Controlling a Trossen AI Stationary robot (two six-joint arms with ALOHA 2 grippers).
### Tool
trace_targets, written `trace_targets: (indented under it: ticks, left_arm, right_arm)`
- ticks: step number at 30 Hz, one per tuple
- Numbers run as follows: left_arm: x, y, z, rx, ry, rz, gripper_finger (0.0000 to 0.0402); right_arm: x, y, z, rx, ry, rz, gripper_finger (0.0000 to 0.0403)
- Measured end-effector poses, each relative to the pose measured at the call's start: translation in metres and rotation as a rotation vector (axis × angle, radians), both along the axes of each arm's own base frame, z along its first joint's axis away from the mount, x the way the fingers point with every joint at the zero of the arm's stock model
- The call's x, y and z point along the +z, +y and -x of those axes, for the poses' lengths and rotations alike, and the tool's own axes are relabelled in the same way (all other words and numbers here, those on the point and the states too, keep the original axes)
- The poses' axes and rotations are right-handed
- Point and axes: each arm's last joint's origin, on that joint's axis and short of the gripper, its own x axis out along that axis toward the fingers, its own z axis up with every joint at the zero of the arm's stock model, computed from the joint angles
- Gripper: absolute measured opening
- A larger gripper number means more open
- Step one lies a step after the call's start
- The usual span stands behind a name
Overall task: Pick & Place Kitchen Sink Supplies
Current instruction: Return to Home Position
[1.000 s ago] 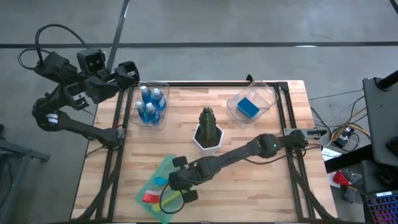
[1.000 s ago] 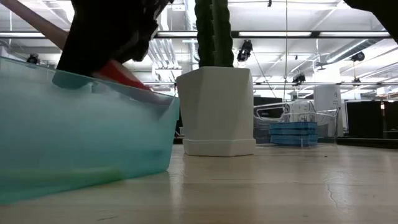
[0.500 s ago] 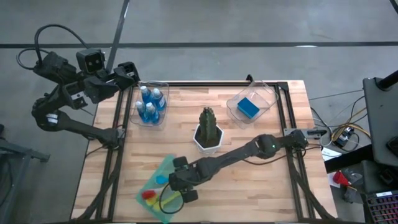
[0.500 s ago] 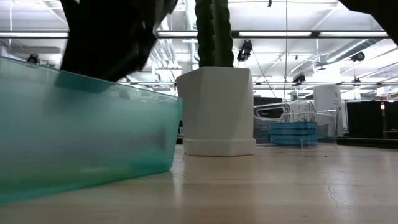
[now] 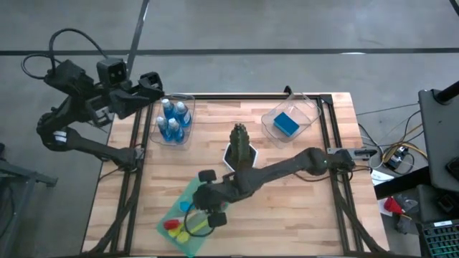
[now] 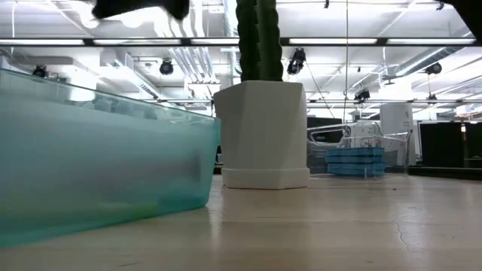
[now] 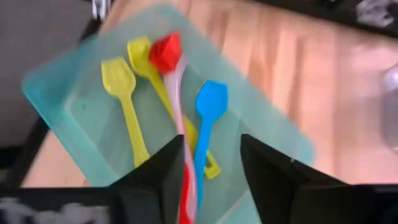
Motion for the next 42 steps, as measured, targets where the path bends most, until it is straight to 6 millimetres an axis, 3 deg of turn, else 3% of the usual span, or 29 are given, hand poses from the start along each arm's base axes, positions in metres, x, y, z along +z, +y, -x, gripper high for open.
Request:
trace_targets:
  ticks: [3,6,8,10,19,25,28,33,42]
  left_arm:
    - [-0.006,0.001,-0.004,0.050,0.056,-0.024,0.0149]
    - [-0.009,0.002,-0.009,0.094,0.077,-0.080,0.0092]
    - [-0.010,0.002,-0.010,0.106,0.073,-0.105,0.0040]
    - [-0.010,0.002,-0.010,0.115,0.066,-0.123,0.0012]
    - [-0.012,0.003,-0.005,0.239,0.063,-0.245,0.0001]
    - [-0.031,0.004,-0.006,0.279,0.265,-0.303,0.0000]
    - [-0.037,0.003,-0.006,0.318,0.312,-0.341,0.0000]
    - [-0.049,0.002,0.005,0.398,0.313,-0.382,0.0000]
    - [-0.094,0.002,0.034,0.419,0.229,-0.313,0.0000]
  right_arm:
    - [0.026,-0.008,0.007,-0.011,-0.053,-0.019,0.0092]
    - [0.050,-0.016,0.015,-0.010,-0.097,-0.035,0.0028]
    - [0.068,-0.019,0.023,0.010,-0.131,-0.043,0.0016]
    - [0.088,-0.022,0.033,0.021,-0.176,-0.050,0.0012]
    - [0.193,-0.053,0.092,0.020,-0.481,-0.098,0.0008]
    - [0.239,-0.079,0.137,-0.023,-0.589,-0.122,0.0008]
    - [0.256,-0.086,0.161,-0.022,-0.614,-0.116,0.0008]
    - [0.266,-0.096,0.191,-0.042,-0.578,-0.101,0.0008]
    - [0.264,-0.099,0.207,-0.060,-0.579,-0.127,0.0008]
